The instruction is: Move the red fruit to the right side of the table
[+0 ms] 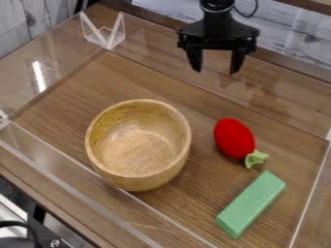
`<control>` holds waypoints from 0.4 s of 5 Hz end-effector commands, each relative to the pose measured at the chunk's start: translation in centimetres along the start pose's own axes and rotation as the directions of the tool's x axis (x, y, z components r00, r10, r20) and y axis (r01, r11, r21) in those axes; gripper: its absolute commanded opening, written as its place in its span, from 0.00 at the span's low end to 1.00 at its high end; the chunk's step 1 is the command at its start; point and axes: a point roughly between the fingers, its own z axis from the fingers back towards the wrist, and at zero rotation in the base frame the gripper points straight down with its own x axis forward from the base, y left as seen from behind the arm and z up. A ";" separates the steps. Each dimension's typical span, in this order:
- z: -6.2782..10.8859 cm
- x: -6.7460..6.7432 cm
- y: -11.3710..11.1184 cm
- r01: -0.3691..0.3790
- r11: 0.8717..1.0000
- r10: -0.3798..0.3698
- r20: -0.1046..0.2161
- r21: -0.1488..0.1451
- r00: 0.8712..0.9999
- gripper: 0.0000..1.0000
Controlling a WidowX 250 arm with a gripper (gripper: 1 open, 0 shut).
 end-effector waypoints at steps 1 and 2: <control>1.8 1.3 0.0 0.018 1.000 -0.016 0.054 -0.023 0.998 1.00; 1.8 1.5 0.3 0.042 0.999 -0.041 0.050 -0.027 0.998 1.00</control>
